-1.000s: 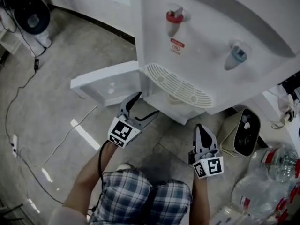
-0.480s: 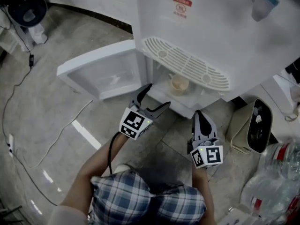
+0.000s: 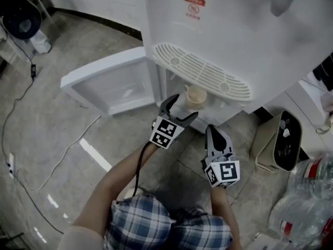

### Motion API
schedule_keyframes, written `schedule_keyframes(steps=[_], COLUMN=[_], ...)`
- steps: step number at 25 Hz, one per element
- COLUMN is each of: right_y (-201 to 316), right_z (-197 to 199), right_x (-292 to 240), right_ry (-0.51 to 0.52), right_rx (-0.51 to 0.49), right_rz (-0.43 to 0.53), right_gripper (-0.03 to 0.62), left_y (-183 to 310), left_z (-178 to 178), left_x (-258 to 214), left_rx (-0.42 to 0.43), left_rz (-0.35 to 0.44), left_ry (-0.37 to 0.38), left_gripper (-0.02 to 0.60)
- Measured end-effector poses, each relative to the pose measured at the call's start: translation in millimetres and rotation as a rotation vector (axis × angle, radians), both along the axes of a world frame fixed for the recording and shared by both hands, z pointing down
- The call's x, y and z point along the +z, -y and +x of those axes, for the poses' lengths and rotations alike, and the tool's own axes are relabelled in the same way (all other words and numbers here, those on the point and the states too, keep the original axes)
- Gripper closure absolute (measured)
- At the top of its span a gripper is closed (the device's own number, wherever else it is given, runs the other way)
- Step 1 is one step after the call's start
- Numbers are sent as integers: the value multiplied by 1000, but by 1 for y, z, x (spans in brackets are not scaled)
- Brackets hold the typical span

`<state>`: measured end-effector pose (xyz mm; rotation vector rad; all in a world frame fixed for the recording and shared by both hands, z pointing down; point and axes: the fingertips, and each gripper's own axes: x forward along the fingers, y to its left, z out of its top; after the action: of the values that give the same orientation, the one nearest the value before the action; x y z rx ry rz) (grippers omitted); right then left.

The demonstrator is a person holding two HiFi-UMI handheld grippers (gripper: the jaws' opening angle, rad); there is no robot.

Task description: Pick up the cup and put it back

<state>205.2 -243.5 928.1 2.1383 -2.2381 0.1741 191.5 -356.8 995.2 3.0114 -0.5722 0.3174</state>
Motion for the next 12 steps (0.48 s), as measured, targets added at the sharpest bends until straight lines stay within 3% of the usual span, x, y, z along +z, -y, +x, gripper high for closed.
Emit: schedule_keyframes(steps=[12], right_y=[-2], right_z=[9], right_x=[12], right_ry=[54], right_rx=[29], right_rz=[-15], right_gripper=[577], left_y=[19], left_z=[39], left_x=[35], left_rx=[-21], left_rz=[-29], left_ry=[79], left_gripper=[190])
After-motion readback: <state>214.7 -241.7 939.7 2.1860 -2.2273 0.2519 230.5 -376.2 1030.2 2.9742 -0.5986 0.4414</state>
